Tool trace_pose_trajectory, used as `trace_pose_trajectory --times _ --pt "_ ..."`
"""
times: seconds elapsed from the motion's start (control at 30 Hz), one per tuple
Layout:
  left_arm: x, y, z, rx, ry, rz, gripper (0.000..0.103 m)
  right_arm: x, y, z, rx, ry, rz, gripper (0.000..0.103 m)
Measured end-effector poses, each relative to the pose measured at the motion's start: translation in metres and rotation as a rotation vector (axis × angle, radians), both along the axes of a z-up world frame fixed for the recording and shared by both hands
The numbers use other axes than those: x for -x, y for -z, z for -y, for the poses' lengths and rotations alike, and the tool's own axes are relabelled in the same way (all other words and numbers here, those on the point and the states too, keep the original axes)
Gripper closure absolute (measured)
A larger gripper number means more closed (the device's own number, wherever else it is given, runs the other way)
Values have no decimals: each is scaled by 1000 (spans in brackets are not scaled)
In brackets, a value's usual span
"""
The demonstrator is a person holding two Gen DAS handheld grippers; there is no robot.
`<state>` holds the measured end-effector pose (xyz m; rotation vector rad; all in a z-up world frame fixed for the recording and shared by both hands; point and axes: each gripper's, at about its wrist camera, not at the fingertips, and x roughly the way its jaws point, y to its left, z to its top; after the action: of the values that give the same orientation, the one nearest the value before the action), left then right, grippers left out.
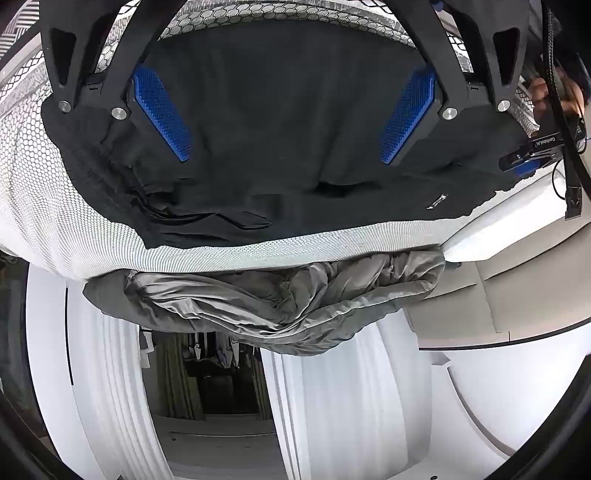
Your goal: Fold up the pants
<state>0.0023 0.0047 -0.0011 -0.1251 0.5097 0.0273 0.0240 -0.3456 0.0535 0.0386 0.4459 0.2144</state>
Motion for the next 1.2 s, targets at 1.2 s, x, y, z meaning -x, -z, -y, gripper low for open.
trace_pose_trajectory --times 1.2 --pt "-1 0 0 -2 0 1 1 -1 1 1 -3 8 9 0"
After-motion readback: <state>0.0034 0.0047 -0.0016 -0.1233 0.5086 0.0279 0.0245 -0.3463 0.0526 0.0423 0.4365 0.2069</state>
